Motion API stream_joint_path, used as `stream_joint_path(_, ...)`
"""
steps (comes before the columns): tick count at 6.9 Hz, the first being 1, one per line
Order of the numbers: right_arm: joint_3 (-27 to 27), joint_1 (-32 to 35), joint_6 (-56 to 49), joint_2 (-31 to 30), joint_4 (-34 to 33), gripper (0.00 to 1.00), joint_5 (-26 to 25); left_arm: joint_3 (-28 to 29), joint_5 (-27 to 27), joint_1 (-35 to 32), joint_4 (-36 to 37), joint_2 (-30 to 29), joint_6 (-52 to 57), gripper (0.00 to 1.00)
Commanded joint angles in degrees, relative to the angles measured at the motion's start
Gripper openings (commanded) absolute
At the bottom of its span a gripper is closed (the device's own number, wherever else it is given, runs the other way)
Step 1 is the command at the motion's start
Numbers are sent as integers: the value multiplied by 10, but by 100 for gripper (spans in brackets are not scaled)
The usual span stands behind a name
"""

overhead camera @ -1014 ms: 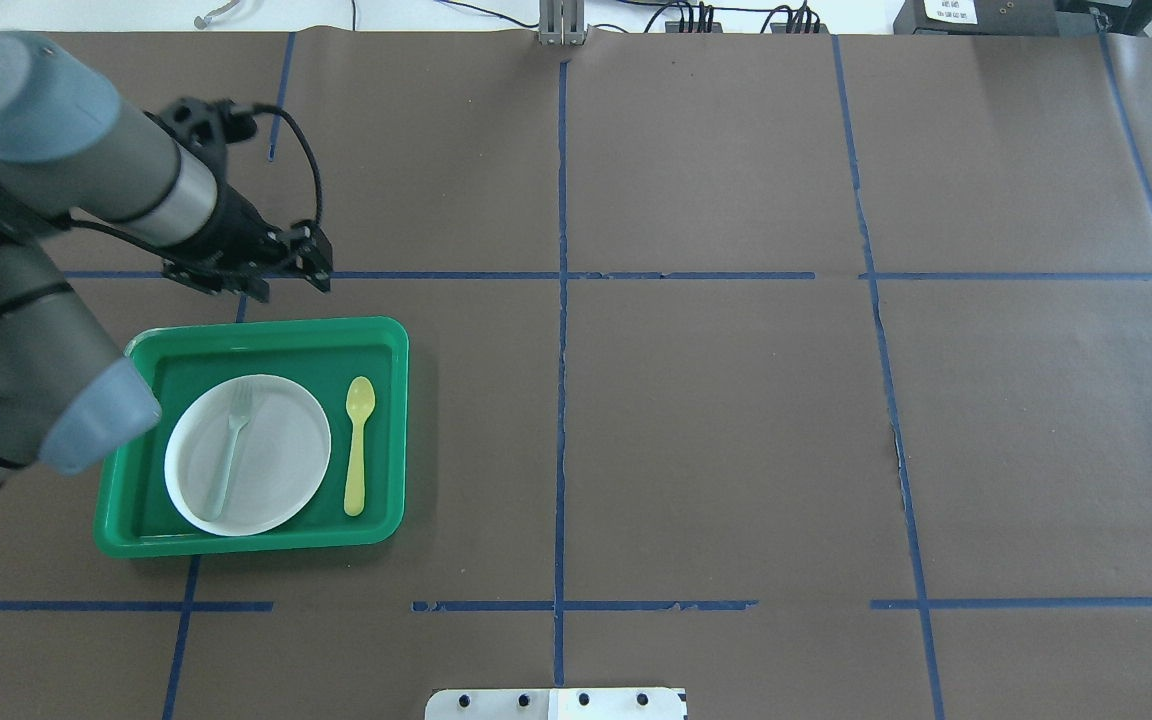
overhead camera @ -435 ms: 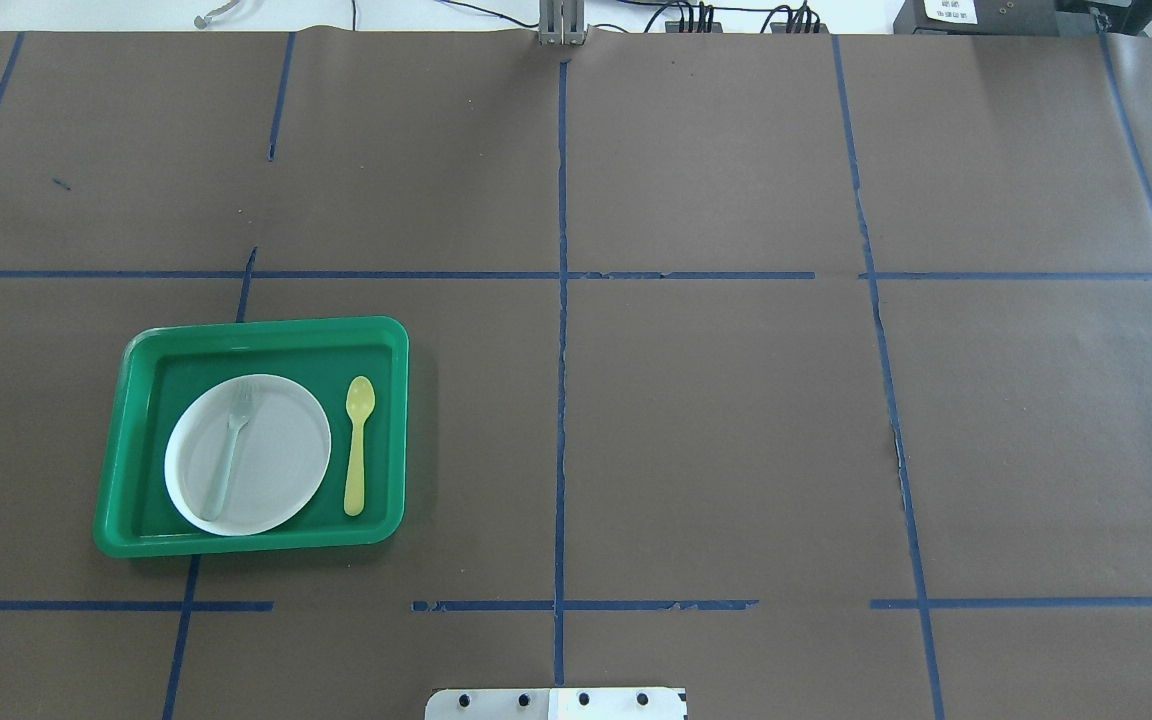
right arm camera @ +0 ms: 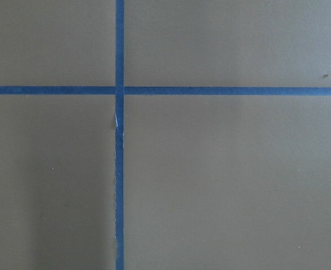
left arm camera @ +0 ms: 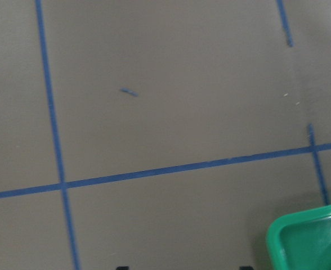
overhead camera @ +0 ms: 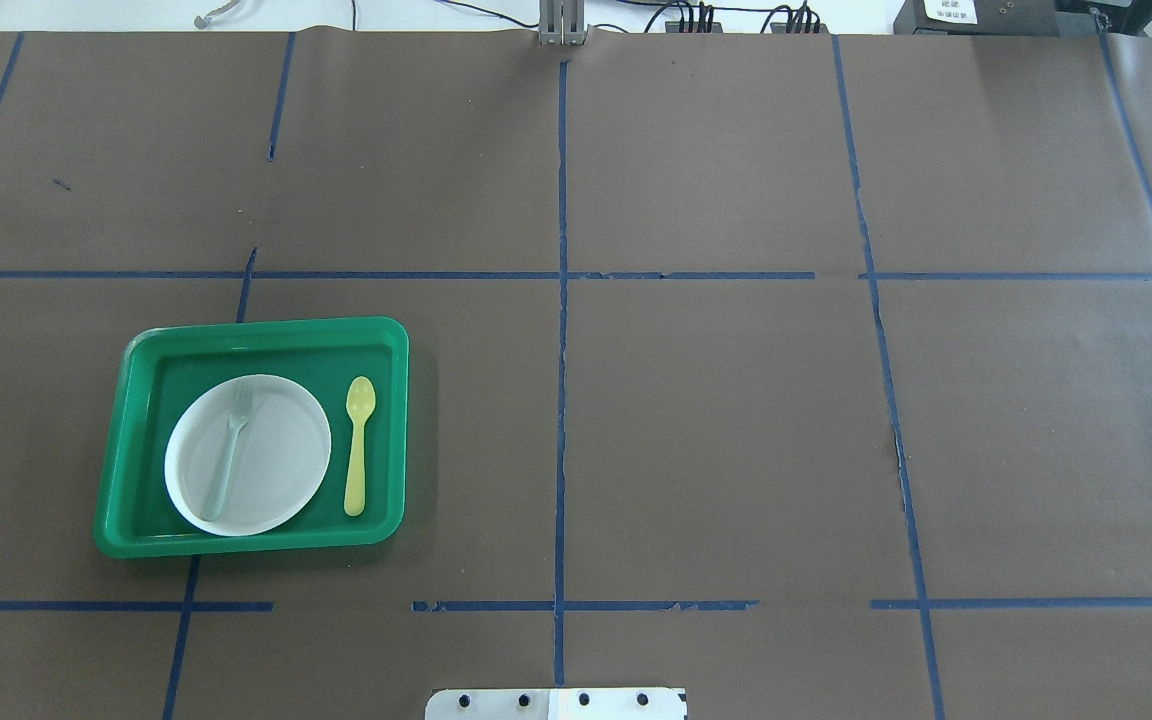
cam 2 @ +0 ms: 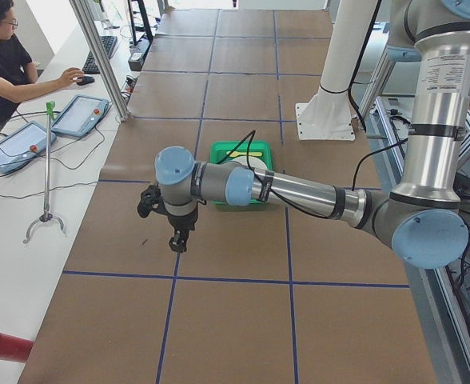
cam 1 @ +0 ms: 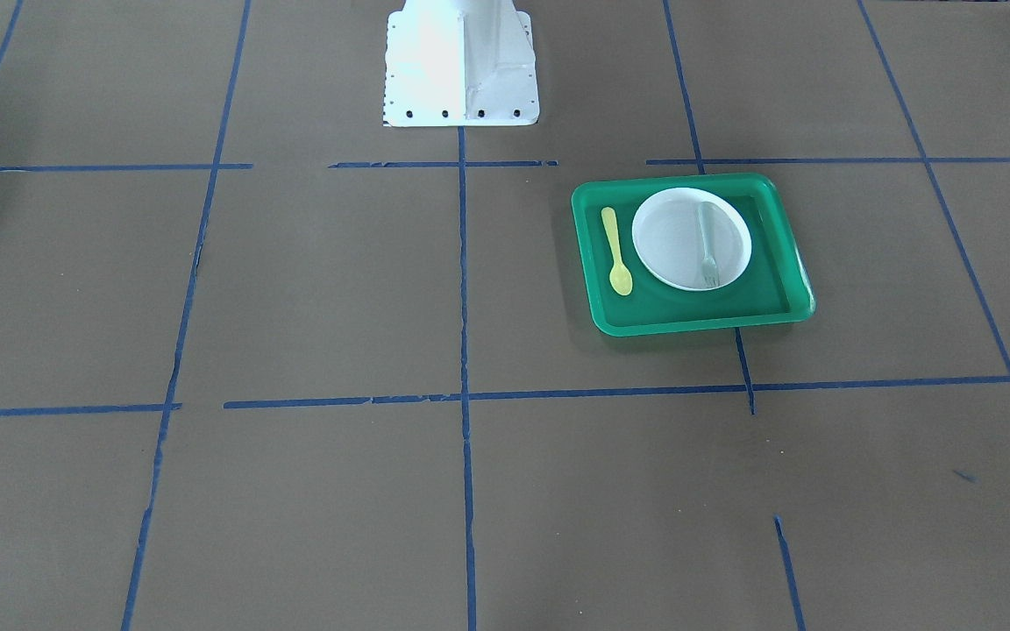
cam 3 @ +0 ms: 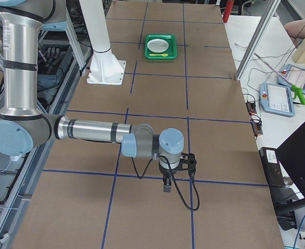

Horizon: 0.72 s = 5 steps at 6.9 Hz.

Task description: Place spoon

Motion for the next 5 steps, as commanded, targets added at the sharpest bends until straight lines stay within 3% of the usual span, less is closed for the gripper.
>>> stream_joint_path(1, 0, 0, 0, 0, 0, 100, 0, 41, 0, -45, 59, -6, 44, 72)
stream_joint_path(2, 0, 0, 0, 0, 0, 100, 0, 37, -3, -47, 80, -12, 45, 75)
stream_joint_path(3, 0, 0, 0, 0, 0, 100, 0, 31, -3, -47, 69, 1, 48, 86)
stream_joint_path(4, 0, 0, 0, 0, 0, 100, 0, 32, -4, -47, 23, 21, 48, 100)
stream_joint_path(5, 0, 0, 0, 0, 0, 100, 0, 30, -4, -48, -25, 50, 47, 100)
